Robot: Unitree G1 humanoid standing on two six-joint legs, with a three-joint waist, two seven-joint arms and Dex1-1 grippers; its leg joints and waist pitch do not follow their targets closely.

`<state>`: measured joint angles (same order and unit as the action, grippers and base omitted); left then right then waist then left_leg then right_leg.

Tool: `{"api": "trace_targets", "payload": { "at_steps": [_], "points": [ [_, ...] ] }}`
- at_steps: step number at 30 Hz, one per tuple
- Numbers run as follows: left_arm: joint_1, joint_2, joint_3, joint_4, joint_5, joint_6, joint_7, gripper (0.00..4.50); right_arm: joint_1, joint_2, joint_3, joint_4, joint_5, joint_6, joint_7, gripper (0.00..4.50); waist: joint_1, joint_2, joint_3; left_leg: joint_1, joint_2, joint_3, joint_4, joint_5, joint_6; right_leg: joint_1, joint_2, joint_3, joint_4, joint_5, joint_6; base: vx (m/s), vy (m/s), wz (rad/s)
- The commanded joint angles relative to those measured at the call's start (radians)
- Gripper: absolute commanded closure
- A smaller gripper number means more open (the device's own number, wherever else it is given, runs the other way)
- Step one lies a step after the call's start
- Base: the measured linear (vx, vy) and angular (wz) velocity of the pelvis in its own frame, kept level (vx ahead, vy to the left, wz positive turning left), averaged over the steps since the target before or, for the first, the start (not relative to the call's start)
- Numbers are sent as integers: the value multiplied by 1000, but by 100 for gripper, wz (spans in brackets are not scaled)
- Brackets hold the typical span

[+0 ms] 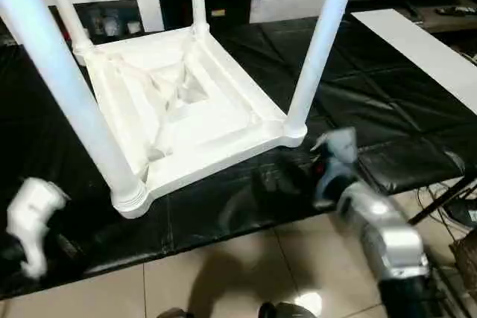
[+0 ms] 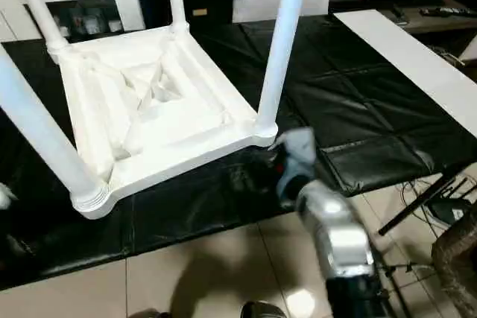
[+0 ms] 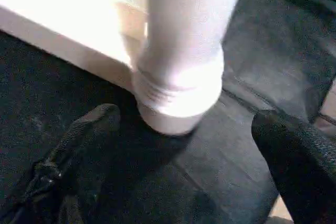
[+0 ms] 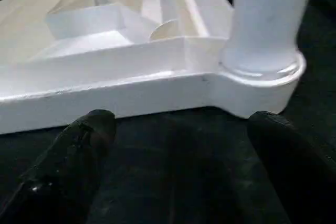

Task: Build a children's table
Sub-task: Rotate leg to tighten, then rotate table base

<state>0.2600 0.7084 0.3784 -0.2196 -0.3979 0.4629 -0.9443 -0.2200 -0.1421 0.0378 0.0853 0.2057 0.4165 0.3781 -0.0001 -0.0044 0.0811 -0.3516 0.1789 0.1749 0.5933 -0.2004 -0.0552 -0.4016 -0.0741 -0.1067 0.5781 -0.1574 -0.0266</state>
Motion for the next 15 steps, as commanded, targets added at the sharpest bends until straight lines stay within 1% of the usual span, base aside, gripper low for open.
{"api": "trace_targets", "payload": {
  "at_steps": [1, 2, 4, 6, 7, 8, 9, 10, 11, 12, 13, 14, 15],
  "points": [
    [-48, -18, 0, -8, -32, -3, 18, 4, 6, -3, 19, -17, -11, 25, -5, 0, 1, 23, -43, 18, 52, -27, -92, -379, -11, 27, -65, 68, -80, -442, -126, 0, 0, 0],
    [-78, -35, -12, -15, -53, 4, 26, 4, 4, -3, 28, -10, -18, 33, -5, 0, 5, 25, -43, 20, 52, -26, -92, -382, -18, 25, -65, 71, -78, -419, -136, 0, 0, 0],
    [-106, -60, -34, -31, -70, 12, 37, 4, 0, -3, 38, 1, -29, 33, -5, 0, 5, 23, -46, 15, 52, -26, -93, -370, -21, 32, -65, 73, -72, -387, -147, 0, 0, 0],
    [-147, -102, -68, -48, -98, 29, 49, 4, -11, 1, 48, 29, -46, 28, -20, 0, 6, 21, -49, 17, 51, -24, -90, -356, -22, 32, -65, 75, -70, -370, -155, 0, 0, 0],
    [-158, -113, -78, -52, -107, 37, 51, 4, -16, 3, 50, 38, -52, 24, -26, 0, 5, 20, -50, 11, 49, -22, -89, -325, -18, 36, -66, 79, -66, -342, -169, 0, 0, 0],
    [-194, -156, -126, -56, -107, 42, 63, 4, -49, 24, 40, 89, -59, 17, -58, 0, 4, 21, -52, 10, 49, -22, -88, -309, -18, 37, -65, 78, -64, -327, -174, 0, 0, 0],
    [-205, -168, -143, -58, -109, 46, 67, 4, -61, 31, 37, 108, -61, 16, -66, 0, 4, 21, -54, 13, 48, -20, -86, -300, -17, 36, -66, 79, -64, -319, -179, 0, 0, 0],
    [-214, -181, -162, -61, -106, 47, 71, 4, -74, 36, 38, 130, -69, 8, -75, 0, 5, 20, -54, 12, 47, -20, -84, -294, -16, 38, -67, 79, -63, -313, -184, 0, 0, 0],
    [-227, -201, -187, -64, -100, 44, 78, 4, -96, 40, 42, 163, -80, -1, -83, 0, 5, 22, -55, 7, 46, -20, -84, -282, -13, 42, -67, 79, -61, -309, -184, 0, 0, 0],
    [-240, -219, -209, -68, -102, 47, 84, 4, -115, 43, 45, 193, -85, -6, -85, 0, 4, 21, -55, 9, 47, -19, -84, -281, -12, 41, -67, 79, -62, -310, -183, 0, 0, 0],
    [-252, -236, -233, -73, -106, 53, 87, 4, -137, 49, 46, 227, -88, -15, -89, 0, 6, 20, -58, 10, 48, -18, -80, -265, -11, 42, -68, 80, -60, -294, -190, 0, 0, 0],
    [-260, -246, -247, -77, -111, 59, 91, 4, -151, 52, 46, 248, -88, -20, -91, 0, 4, 19, -57, 6, 47, -19, -81, -258, -10, 44, -67, 79, -58, -287, -192, 0, 0, 0],
    [-272, -256, -267, -81, -115, 63, 91, 4, -171, 56, 48, 280, -91, -27, -95, 0, 6, 15, -59, 11, 46, -14, -78, -247, -4, 42, -66, 79, -61, -278, -191, 0, 0, 0]
  ]
}}
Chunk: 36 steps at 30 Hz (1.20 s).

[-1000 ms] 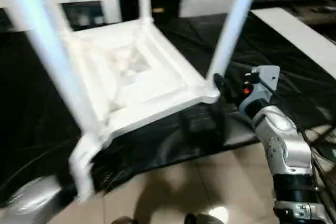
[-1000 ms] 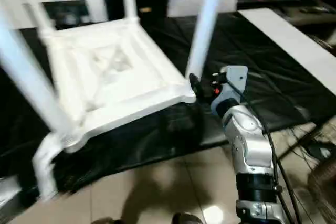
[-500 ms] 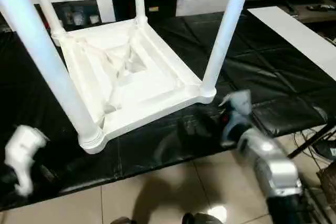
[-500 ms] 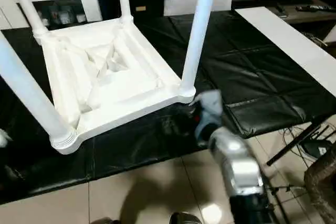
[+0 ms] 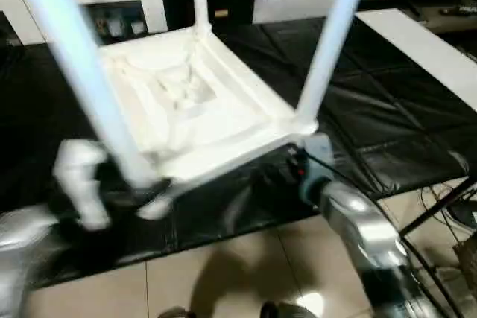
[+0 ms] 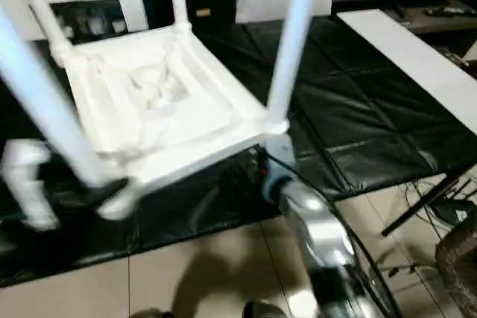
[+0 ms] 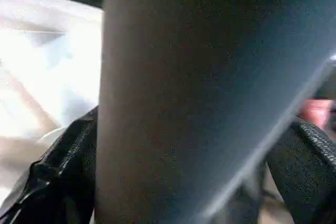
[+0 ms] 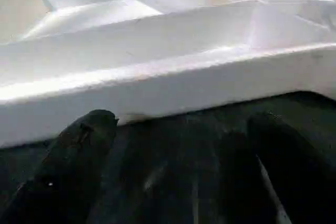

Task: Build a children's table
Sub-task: Rotate table base

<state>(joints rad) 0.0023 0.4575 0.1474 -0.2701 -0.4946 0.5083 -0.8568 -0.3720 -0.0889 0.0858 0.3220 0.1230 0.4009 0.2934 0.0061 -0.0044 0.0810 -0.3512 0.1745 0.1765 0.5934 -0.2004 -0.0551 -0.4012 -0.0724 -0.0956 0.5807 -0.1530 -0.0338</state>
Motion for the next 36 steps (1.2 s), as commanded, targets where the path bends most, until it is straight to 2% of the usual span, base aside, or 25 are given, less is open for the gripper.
{"api": "trace_targets", "payload": {
  "at_steps": [1, 2, 3, 4, 5, 6, 8, 9, 12, 14, 17, 19, 22, 23, 24, 25, 26, 27, 28, 29, 31, 33, 34, 35, 36],
  "points": [
    [-26, -17, -62, -42, -27, 26, -3, 4, -44, 9, 0, 84, -12, -23, -14, 0, 0, 17, -59, 10, 50, -17, -77, -243, -3, 42, -68, 68, -59, -279, -189, 0, 0, 0],
    [-45, -40, -104, -64, -43, 46, -12, 4, -86, 19, -2, 152, -17, -45, -18, 0, -1, 17, -60, 5, 51, -18, -78, -233, -3, 46, -68, 66, -58, -275, -193, 0, 0, 0],
    [-53, -50, -118, -72, -49, 57, -13, 4, -102, 24, -5, 178, -18, -54, -18, 0, -4, 13, -60, 5, 51, -17, -76, -230, -2, 45, -70, 67, -57, -274, -198, 0, 0, 0],
    [-56, -54, -126, -76, -52, 62, -11, 4, -111, 27, -8, 195, -19, -61, -18, 0, -3, 13, -59, 3, 50, -17, -74, -223, 0, 48, -70, 66, -58, -282, -196, 0, 0, 0],
    [-61, -65, -156, -87, -55, 70, -16, 4, -130, 35, -15, 217, -14, -72, -16, 0, -5, 7, -59, -2, 50, -17, -75, -216, 3, 53, -69, 66, -57, -282, -191, 0, 0, 0],
    [-65, -71, -179, -94, -58, 78, -23, 4, -142, 40, -16, 230, -13, -78, -12, 0, -8, 5, -61, -4, 50, -18, -74, -202, 9, 54, -71, 66, -55, -279, -187, 0, 0, 0],
    [-73, -78, -207, -96, -53, 80, -28, 4, -152, 44, -12, 240, -15, -84, -3, 0, -13, 3, -64, -7, 48, -17, -70, -175, 21, 57, -70, 66, -53, -263, -189, 0, 0, 0],
    [-88, -96, -232, -93, -51, 77, -24, 4, -159, 47, -8, 253, -17, -92, 0, 0, -17, -2, -63, -8, 48, -16, -70, -170, 29, 55, -68, 65, -55, -269, -188, 0, 0, 0],
    [-106, -121, -259, -89, -51, 75, -21, 4, -162, 50, -4, 260, -20, -96, 2, 0, -18, 1, -62, -8, 49, -15, -67, -171, 29, 54, -70, 64, -60, -313, -176, 0, 0, 0],
    [-166, -184, -307, -58, -38, 68, -8, 4, -180, 58, 0, 301, -28, -123, 12, 0, -23, -4, -62, -9, 50, -14, -66, -174, 26, 52, -69, 63, -63, -333, -170, 0, 0, 0],
    [-215, -224, -343, -11, -5, 36, 2, 4, -195, 63, -6, 339, -37, -149, 10, 0, -22, -3, -59, -9, 50, -14, -64, -187, 23, 51, -68, 62, -67, -351, -162, 0, 0, 0],
    [-260, -250, -352, 40, 19, 5, 5, 4, -206, 62, -17, 358, -39, -160, 0, 0, -21, -2, -61, -6, 50, -13, -62, -194, 21, 50, -68, 62, -69, -363, -156, 0, 0, 0],
    [-333, -284, -356, 135, 65, -60, 29, 4, -223, 55, -35, 387, -38, -180, -15, 0, -21, -6, -61, -8, 47, -14, -62, -196, 24, 52, -66, 60, -74, -378, -143, 0, 0, 0],
    [-348, -289, -356, 158, 74, -75, 30, 4, -227, 52, -40, 393, -38, -185, -19, 0, -21, 0, -63, -7, 48, -15, -62, -201, 22, 53, -67, 58, -76, -386, -140, 0, 0, 0],
    [-365, -298, -354, 184, 84, -93, 33, 4, -229, 49, -47, 400, -40, -193, -21, 0, -21, -2, -65, -7, 48, -14, -60, -201, 21, 53, -67, 58, -73, -383, -140, 0, 0, 0],
    [-383, -309, -351, 211, 93, -114, 38, 4, -230, 45, -55, 408, -41, -204, -22, 0, -18, 4, -67, -6, 46, -13, -58, -192, 24, 53, -67, 59, -74, -377, -142, 0, 0, 0],
    [-383, -309, -351, 211, 93, -114, 38, 4, -230, 45, -55, 408, -41, -204, -22, 0, -18, 2, -68, -3, 47, -11, -57, -189, 25, 50, -67, 59, -76, -366, -146, 0, 0, 0],
    [-392, -319, -348, 228, 99, -130, 44, 4, -229, 40, -62, 412, -43, -210, -28, 0, -18, 1, -69, -5, 48, -12, -57, -178, 26, 53, -67, 60, -71, -342, -154, 0, 0, 0],
    [-396, -323, -346, 237, 103, -141, 48, 4, -225, 34, -61, 410, -45, -225, -19, 0, -17, 5, -71, -6, 52, -13, -59, -168, 30, 54, -65, 58, -67, -301, -174, 0, 0, 0],
    [-399, -323, -344, 248, 108, -153, 48, 4, -220, 26, -59, 407, -53, -238, -19, 0, -17, 3, -73, -6, 52, -12, -57, -163, 31, 55, -65, 59, -63, -283, -180, 0, 0, 0],
    [-393, -298, -340, 274, 127, -179, 36, 4, -181, -4, -64, 345, -43, -246, 16, 0, -15, 9, -75, -7, 50, -13, -58, -150, 39, 58, -62, 57, -60, -247, -193, 0, 0, 0],
    [-390, -288, -339, 279, 129, -181, 29, 4, -170, -10, -68, 325, -38, -244, 22, 0, -13, 6, -76, -7, 52, -12, -57, -156, 47, 60, -64, 59, -60, -244, -191, 0, 0, 0],
    [-370, -247, -336, 280, 126, -181, -8, 4, -122, -33, -74, 240, -27, -232, 42, 0, -8, 7, -77, -7, 52, -12, -58, -143, 53, 62, -65, 59, -61, -241, -188, 0, 0, 0],
    [-366, -238, -335, 281, 125, -181, -15, 4, -111, -36, -76, 220, -24, -230, 47, 0, -9, 6, -77, -7, 53, -12, -58, -140, 52, 61, -65, 60, -57, -240, -186, 0, 0, 0],
    [-351, -211, -329, 283, 124, -185, -39, 4, -76, -42, -88, 154, -2, -220, 61, 0, -7, 17, -80, -5, 53, -13, -58, -141, 51, 62, -64, 58, -58, -250, -185, 0, 0, 0]
  ]
}}
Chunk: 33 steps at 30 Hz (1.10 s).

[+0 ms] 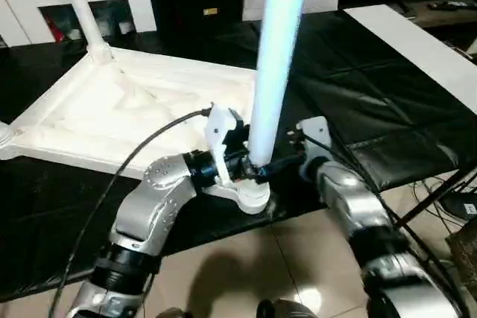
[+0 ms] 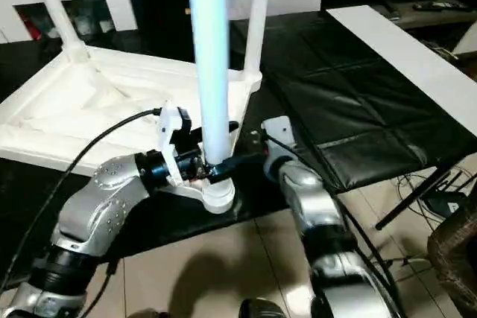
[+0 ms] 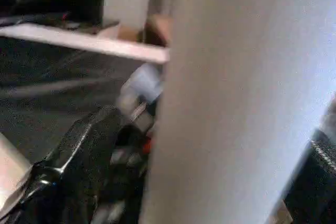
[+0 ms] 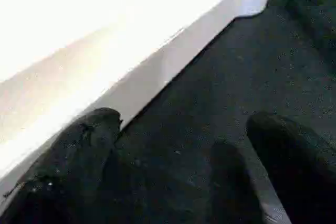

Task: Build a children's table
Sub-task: Rotate table base

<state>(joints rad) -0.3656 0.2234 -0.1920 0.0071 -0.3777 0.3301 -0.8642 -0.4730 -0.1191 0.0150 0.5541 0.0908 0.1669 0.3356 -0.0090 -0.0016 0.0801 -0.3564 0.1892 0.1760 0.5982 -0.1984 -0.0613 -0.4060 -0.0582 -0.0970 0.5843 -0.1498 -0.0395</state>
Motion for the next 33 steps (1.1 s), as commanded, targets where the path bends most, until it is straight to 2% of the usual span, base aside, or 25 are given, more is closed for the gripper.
{"api": "trace_targets", "payload": {
  "at_steps": [1, 3, 4, 5, 7, 10, 12, 13, 15, 16, 17, 18, 23, 25, 26, 27, 29, 31, 33],
  "points": [
    [22, 32, 15, 10, 8, -14, -40, 4, 37, -10, -26, -103, 42, 17, 24, 0, 7, 8, -78, 2, 39, -10, -63, -148, 58, 64, -77, 62, -63, -256, -175, 0, 0, 0],
    [50, 66, 33, 8, -4, -14, -69, 4, 88, -19, -39, -198, 63, 43, 27, 0, 11, 13, -76, 2, 37, -12, -65, -160, 51, 63, -75, 60, -66, -280, -173, 0, 0, 0],
    [63, 82, 42, 6, -10, -9, -76, 4, 110, -25, -40, -237, 67, 53, 28, 0, 12, 22, -74, 6, 40, -12, -67, -185, 43, 59, -76, 59, -69, -313, -167, 0, 0, 0],
    [80, 105, 53, 2, -15, -5, -88, 4, 139, -35, -35, -282, 70, 57, 38, 0, 12, 19, -74, 8, 40, -12, -68, -197, 39, 59, -74, 59, -74, -329, -159, 0, 0, 0],
    [102, 141, 68, 4, -13, -9, -103, 4, 182, -45, -29, -352, 84, 80, 54, 0, 16, 24, -73, 11, 39, -13, -71, -230, 27, 57, -74, 59, -74, -356, -149, 0, 0, 0],
    [107, 201, 76, 29, -7, -23, -148, 4, 245, -70, -14, -458, 99, 130, 91, 0, 14, 17, -71, 13, 36, -14, -72, -256, 23, 54, -73, 58, -82, -412, -131, 0, 0, 0],
    [98, 224, 74, 51, 7, -41, -168, 33, 266, -86, -3, -496, 104, 144, 113, 0, 20, 19, -72, 14, 35, -16, -73, -254, 27, 55, -75, 59, -85, -437, -108, 0, 0, 0],
    [72, 261, 54, 102, 55, -95, -196, 44, 296, -117, 19, -550, 114, 169, 153, 0, 22, 18, -72, 15, 33, -17, -74, -253, 31, 54, -72, 58, -89, -449, -91, 0, 0, 0],
    [55, 272, 42, 130, 88, -127, -196, 53, 310, -135, 31, -581, 124, 182, 180, 0, 23, 19, -72, 14, 36, -19, -74, -254, 28, 55, -75, 58, -89, -453, -82, 0, 0, 0],
    [9, 297, -4, 198, 168, -198, -202, 67, 342, -193, 64, -647, 137, 206, 253, 0, 26, 18, -70, 17, 33, -20, -74, -265, 34, 53, -71, 56, -98, -479, -63, 0, 0, 0],
    [-5, 305, -20, 218, 192, -217, -206, 86, 351, -212, 73, -666, 141, 212, 277, 0, 28, 18, -72, 15, 35, -20, -74, -256, 32, 56, -77, 60, -92, -470, -62, 0, 0, 0],
    [-12, 308, -28, 227, 203, -226, -209, 86, 357, -222, 77, -680, 143, 220, 288, 0, 28, 18, -72, 15, 35, -20, -74, -256, 32, 56, -77, 60, -92, -470, -62, 0, 0, 0],
    [-139, 273, -105, 374, 300, -331, -214, 135, 402, -340, 98, -757, 176, 245, 429, 0, 50, 13, -81, 9, 37, -17, -68, -195, 45, 62, -83, 62, -82, -381, -93, 0, 0, 0],
    [-172, 262, -128, 421, 329, -362, -226, 141, 407, -364, 100, -769, 180, 250, 451, 0, 52, 11, -82, 6, 34, -16, -65, -183, 51, 64, -83, 60, -85, -377, -97, 0, 0, 0],
    [-186, 259, -140, 440, 342, -375, -235, 152, 407, -371, 100, -771, 181, 250, 458, 0, 52, 8, -84, 5, 34, -16, -64, -177, 52, 66, -85, 60, -83, -375, -98, 0, 0, 0],
    [-197, 259, -154, 455, 350, -379, -255, 175, 405, -377, 101, -771, 185, 254, 465, 0, 53, 10, -84, 4, 34, -16, -64, -168, 54, 66, -85, 59, -83, -379, -99, 0, 0, 0],
    [-215, 262, -178, 482, 365, -385, -293, 180, 404, -387, 102, -775, 193, 262, 475, 0, 52, 7, -86, 2, 36, -17, -63, -161, 54, 67, -87, 59, -80, -375, -105, 0, 0, 0],
    [-239, 265, -205, 518, 386, -393, -328, 197, 406, -398, 97, -780, 196, 268, 484, 0, 53, 6, -82, 6, 32, -14, -63, -168, 61, 63, -83, 57, -89, -408, -98, 0, 0, 0],
    [-258, 266, -224, 549, 402, -405, -351, 210, 410, -412, 94, -783, 200, 268, 496, 0, 56, 7, -84, 6, 34, -15, -62, -164, 60, 64, -85, 57, -87, -415, -88, 0, 0, 0]
  ]
}}
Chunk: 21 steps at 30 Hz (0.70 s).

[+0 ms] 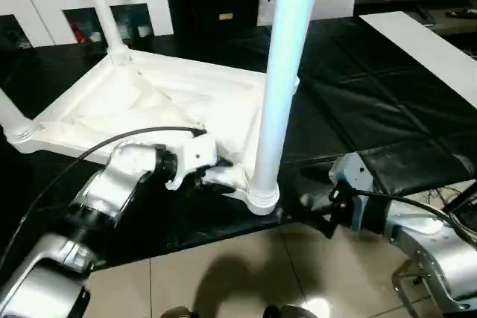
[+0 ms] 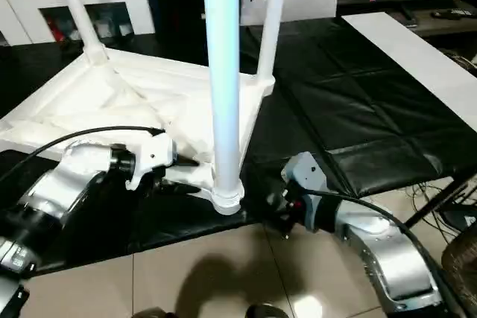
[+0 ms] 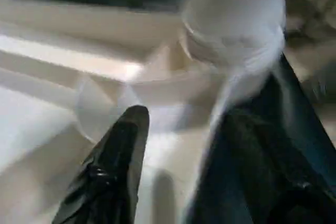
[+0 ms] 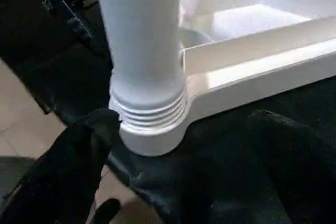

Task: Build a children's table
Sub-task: Rotate table base

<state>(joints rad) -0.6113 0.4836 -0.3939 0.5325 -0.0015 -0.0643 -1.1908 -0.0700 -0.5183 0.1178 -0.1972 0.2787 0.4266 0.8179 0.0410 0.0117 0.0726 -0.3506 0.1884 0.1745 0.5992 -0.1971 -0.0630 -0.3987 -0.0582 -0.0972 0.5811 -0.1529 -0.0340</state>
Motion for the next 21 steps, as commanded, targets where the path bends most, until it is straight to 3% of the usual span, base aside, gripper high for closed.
{"api": "trace_targets", "payload": {
  "at_steps": [1, 6, 7, 11, 14, 21],
  "points": [
    [-22, 5, -32, 40, 32, -16, -40, 223, 12, -25, -9, -36, 15, 9, 27, 0, 7, -7, -77, 1, 35, -14, -64, -167, 63, 56, -85, 56, -85, -418, -91, 0, 0, 0],
    [-53, -10, -42, 87, 49, -33, -62, 254, 19, -48, -13, -47, 28, 17, 54, 0, 13, -7, -78, 1, 36, -14, -63, -168, 64, 57, -87, 54, -86, -419, -94, 0, 0, 0],
    [-63, -12, -45, 99, 53, -30, -70, 262, 21, -55, -14, -50, 31, 20, 61, 0, 15, -3, -79, 1, 36, -14, -62, -163, 63, 57, -88, 54, -85, -417, -95, 0, 0, 0],
    [-95, -27, -49, 161, 76, -69, -51, 289, 21, -67, -14, -55, 37, 23, 69, 0, 18, -8, -79, 1, 34, -13, -61, -163, 68, 57, -84, 52, -87, -411, -94, 0, 0, 0],
    [-106, -49, -28, 188, 48, -54, -69, 314, 24, -75, -9, -61, 45, 26, 85, 0, 24, -11, -81, 0, 36, -13, -62, -149, 70, 59, -87, 53, -84, -399, -98, 0, 0, 0],
    [-122, -58, -28, 239, 53, -58, -103, 354, 16, -77, -3, -53, 44, 23, 83, 0, 25, -11, -82, -2, 35, -14, -61, -140, 74, 61, -88, 52, -82, -382, -104, 0, 0, 0]
  ]
}}
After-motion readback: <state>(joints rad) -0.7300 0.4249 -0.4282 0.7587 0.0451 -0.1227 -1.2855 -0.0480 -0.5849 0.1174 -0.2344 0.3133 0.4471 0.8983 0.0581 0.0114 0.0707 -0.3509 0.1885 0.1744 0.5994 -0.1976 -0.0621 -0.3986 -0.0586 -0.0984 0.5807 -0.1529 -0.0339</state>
